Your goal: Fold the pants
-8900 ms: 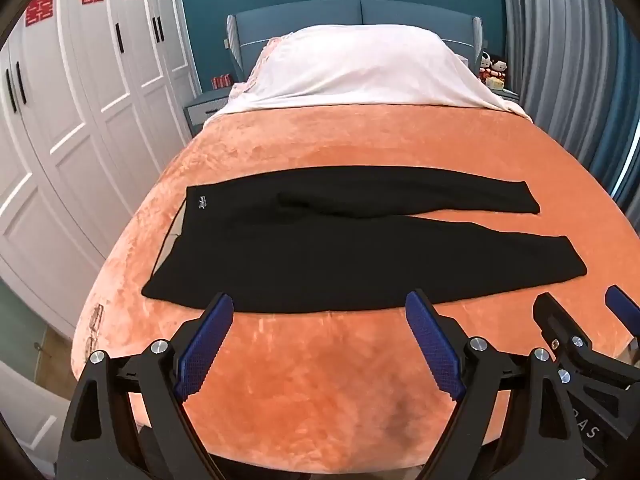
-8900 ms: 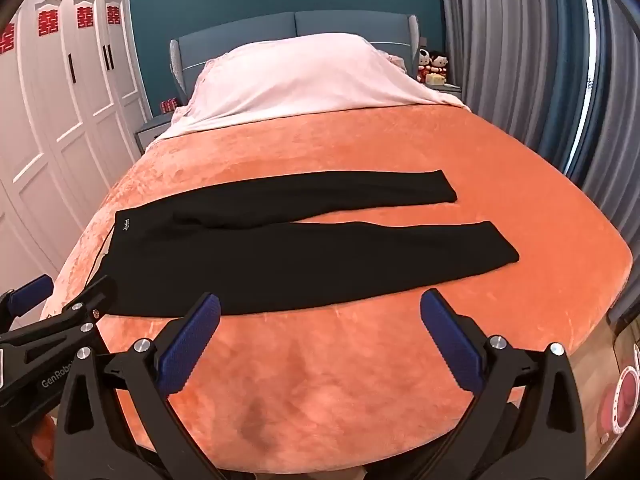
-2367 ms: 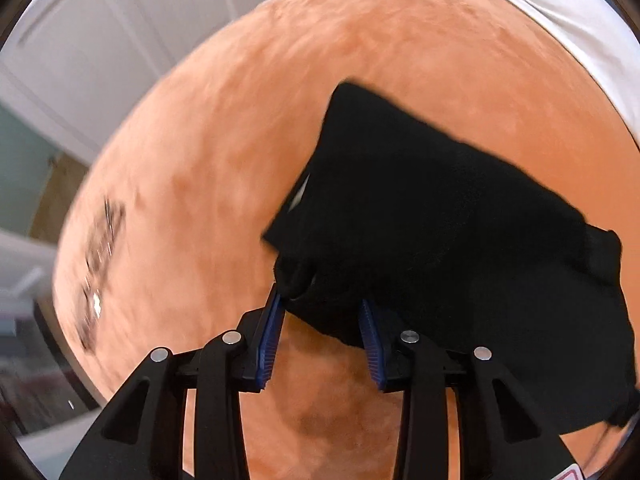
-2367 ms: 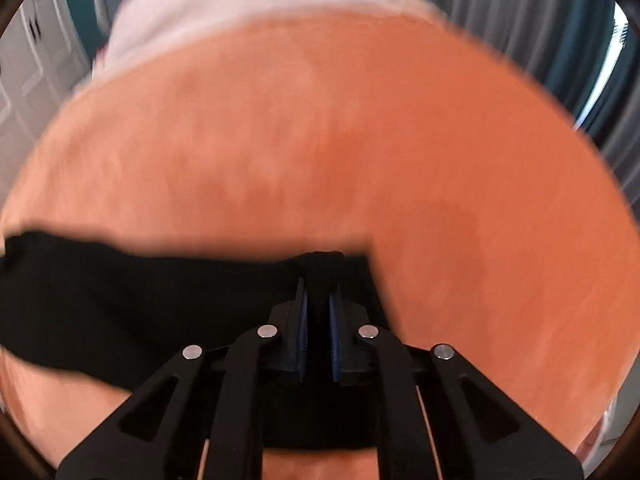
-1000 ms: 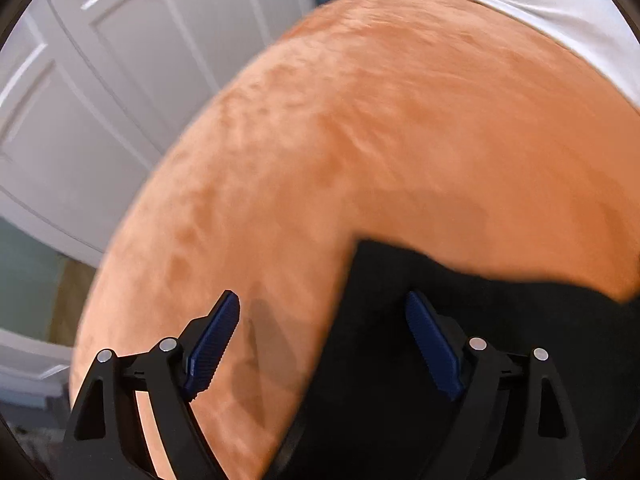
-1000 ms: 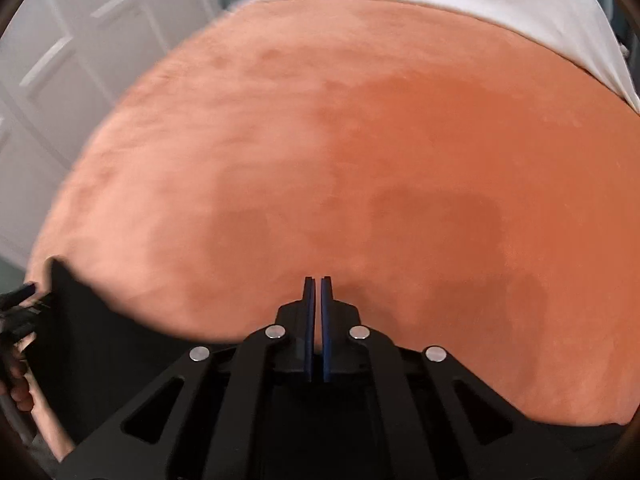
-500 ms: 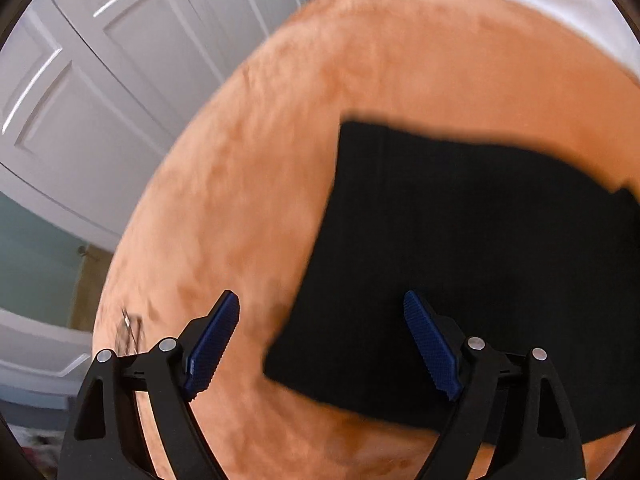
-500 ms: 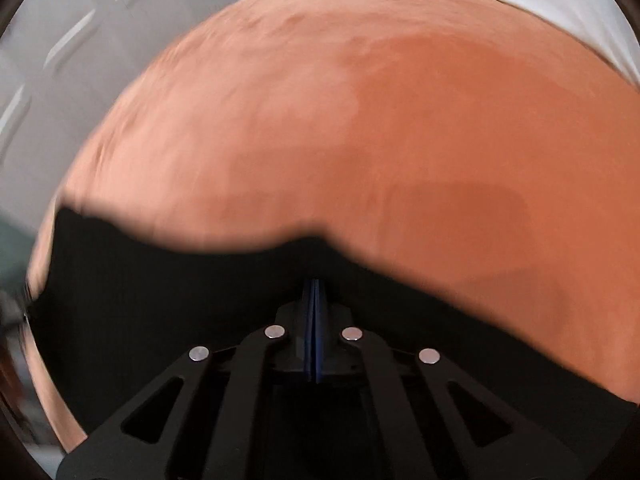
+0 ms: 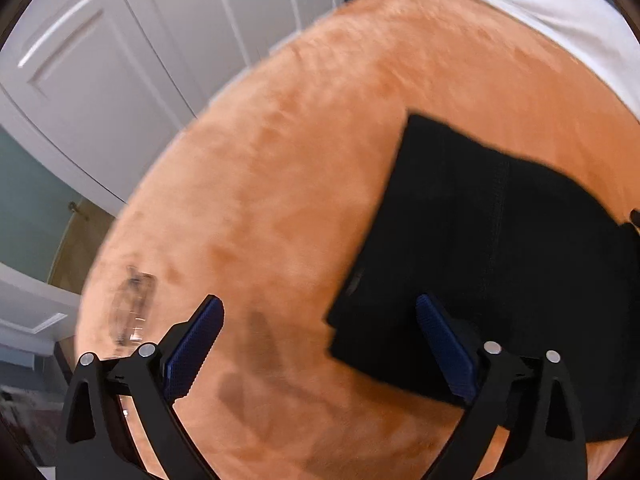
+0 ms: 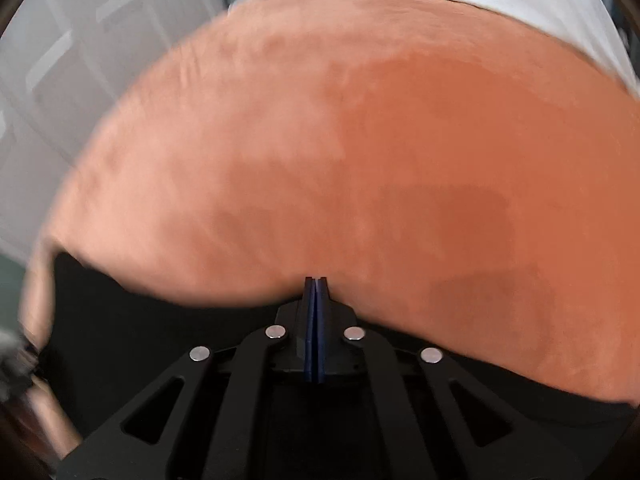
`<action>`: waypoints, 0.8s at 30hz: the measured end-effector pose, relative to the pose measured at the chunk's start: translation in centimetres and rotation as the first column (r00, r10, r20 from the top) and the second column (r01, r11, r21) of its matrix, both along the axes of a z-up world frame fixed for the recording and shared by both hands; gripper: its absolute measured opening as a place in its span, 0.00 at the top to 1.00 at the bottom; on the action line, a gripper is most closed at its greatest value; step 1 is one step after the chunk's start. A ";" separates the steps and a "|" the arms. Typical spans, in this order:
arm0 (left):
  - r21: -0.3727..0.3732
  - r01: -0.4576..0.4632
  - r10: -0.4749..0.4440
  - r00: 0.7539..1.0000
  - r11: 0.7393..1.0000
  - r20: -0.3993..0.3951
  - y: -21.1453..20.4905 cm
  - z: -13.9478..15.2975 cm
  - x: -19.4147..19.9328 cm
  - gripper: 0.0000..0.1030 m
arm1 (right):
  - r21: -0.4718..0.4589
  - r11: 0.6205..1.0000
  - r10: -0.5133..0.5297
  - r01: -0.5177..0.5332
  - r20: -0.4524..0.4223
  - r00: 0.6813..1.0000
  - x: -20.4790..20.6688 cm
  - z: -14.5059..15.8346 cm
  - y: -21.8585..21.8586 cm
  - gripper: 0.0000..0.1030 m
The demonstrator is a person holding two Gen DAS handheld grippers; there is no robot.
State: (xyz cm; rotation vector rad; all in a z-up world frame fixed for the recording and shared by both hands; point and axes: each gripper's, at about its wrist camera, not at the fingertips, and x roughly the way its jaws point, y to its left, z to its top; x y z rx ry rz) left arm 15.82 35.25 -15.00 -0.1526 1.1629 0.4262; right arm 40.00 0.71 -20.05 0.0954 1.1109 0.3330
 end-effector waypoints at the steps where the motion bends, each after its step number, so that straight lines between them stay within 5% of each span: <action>1: 0.017 0.009 -0.010 1.000 1.000 0.025 0.1 1.0 -0.5 0.09 | 0.023 1.000 0.001 -0.002 0.030 1.000 -0.7 1.4 -0.4 0.96; 5: 0.109 0.056 -0.066 0.994 0.993 0.090 -1.4 4.2 -2.6 0.09 | -0.064 0.998 0.017 -0.006 0.160 0.987 -8.2 4.6 -3.7 0.95; 11: 0.175 0.201 -0.223 0.968 0.964 0.115 -10.2 6.4 -5.4 0.07 | -0.180 0.956 -0.223 0.233 0.073 0.972 -21.1 1.6 -18.5 0.95; 15: 0.121 0.305 -0.319 0.940 0.945 0.120 -18.1 7.1 -6.8 0.07 | -0.218 0.876 -0.429 0.431 0.060 0.901 -28.2 1.7 -30.7 0.93; 17: 0.113 0.343 -0.355 0.928 0.932 0.111 -21.4 7.2 -7.2 0.07 | -0.241 0.819 -0.517 0.520 0.083 0.852 -30.7 2.3 -36.7 0.63; 19: 0.099 0.379 -0.389 0.916 0.920 0.100 -24.8 7.4 -7.7 0.07 | -0.249 0.769 -0.576 0.589 0.131 0.807 -32.1 3.1 -42.5 0.45; 24: 0.066 0.455 -0.458 0.889 0.888 0.032 -31.8 6.9 -8.7 0.07 | -0.196 0.728 -0.646 0.657 0.124 0.753 -30.7 2.5 -52.9 0.43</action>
